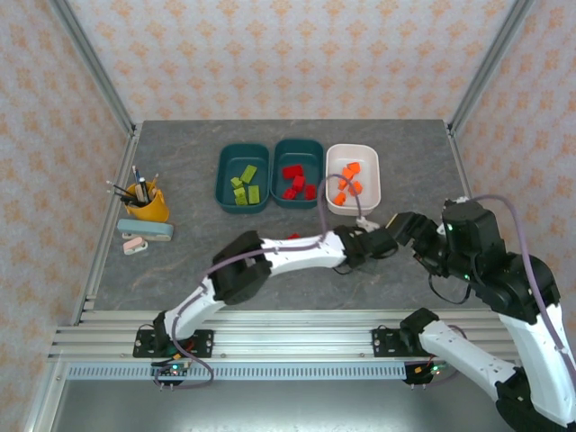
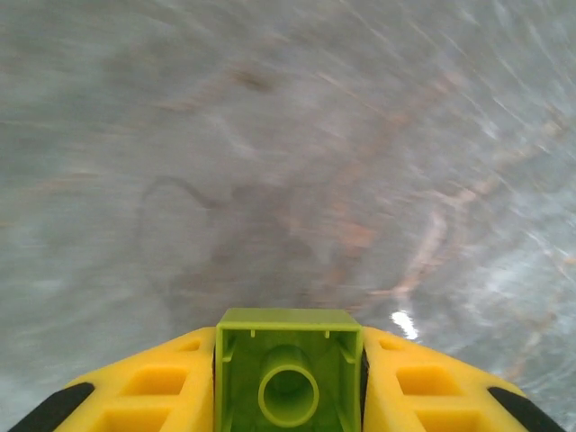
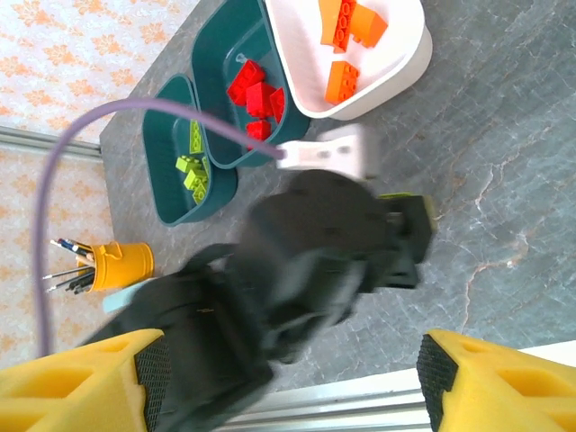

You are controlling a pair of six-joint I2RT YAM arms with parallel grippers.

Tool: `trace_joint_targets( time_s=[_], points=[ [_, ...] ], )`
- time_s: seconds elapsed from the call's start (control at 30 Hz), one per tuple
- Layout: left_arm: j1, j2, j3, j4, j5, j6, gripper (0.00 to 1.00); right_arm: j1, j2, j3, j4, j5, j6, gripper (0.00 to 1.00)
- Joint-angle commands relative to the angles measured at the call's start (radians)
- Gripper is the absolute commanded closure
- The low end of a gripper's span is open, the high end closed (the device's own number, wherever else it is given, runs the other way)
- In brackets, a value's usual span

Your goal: Sort the legos into containers by color

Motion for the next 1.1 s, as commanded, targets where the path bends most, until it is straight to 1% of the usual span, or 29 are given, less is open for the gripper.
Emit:
trace_joint_targets(
  time_s=[0.0, 0.07, 0.23, 0.37, 0.5, 0.63, 0.73, 0.87, 0.97, 1.07],
  points=[
    [0.06, -0.159, -0.104, 0.036, -0.042, -0.038, 0.71, 0.006, 0.035, 0.005, 0.07, 0.02, -0.015, 0.26],
    [0.107, -0.231, -0.161, 0.013, -0.044, -0.034, 0.71, 0.006, 0.074, 0.0, 0.099, -0.002, -0.023, 0.27],
    [0.262, -0.41, -0.27, -0.042, -0.053, 0.003, 0.71, 0.029, 0.221, 0.005, 0.177, -0.069, -0.08, 0.28],
    [0.401, -0.495, -0.311, -0.053, -0.027, 0.058, 0.71, 0.077, 0.325, 0.026, 0.314, -0.08, -0.104, 0.28],
    [0.554, -0.518, -0.303, -0.07, 0.026, 0.102, 0.71, 0.111, 0.475, 0.077, 0.428, -0.108, -0.113, 0.28],
    [0.677, -0.481, -0.259, -0.06, 0.05, 0.138, 0.71, 0.115, 0.621, 0.124, 0.573, -0.178, -0.097, 0.29],
    [0.75, -0.418, -0.203, -0.039, 0.067, 0.145, 0.71, 0.116, 0.744, 0.227, 0.581, -0.208, -0.134, 0.29],
    [0.799, -0.288, -0.069, -0.035, 0.064, 0.169, 0.71, 0.114, 0.873, 0.331, 0.605, -0.244, -0.171, 0.28],
    [0.819, -0.153, 0.062, -0.063, 0.053, 0.181, 0.71, 0.112, 0.962, 0.387, 0.64, -0.286, -0.17, 0.27],
    [0.834, -0.04, 0.173, -0.092, 0.033, 0.18, 0.71, 0.109, 1.017, 0.409, 0.687, -0.288, -0.165, 0.25]
  ],
)
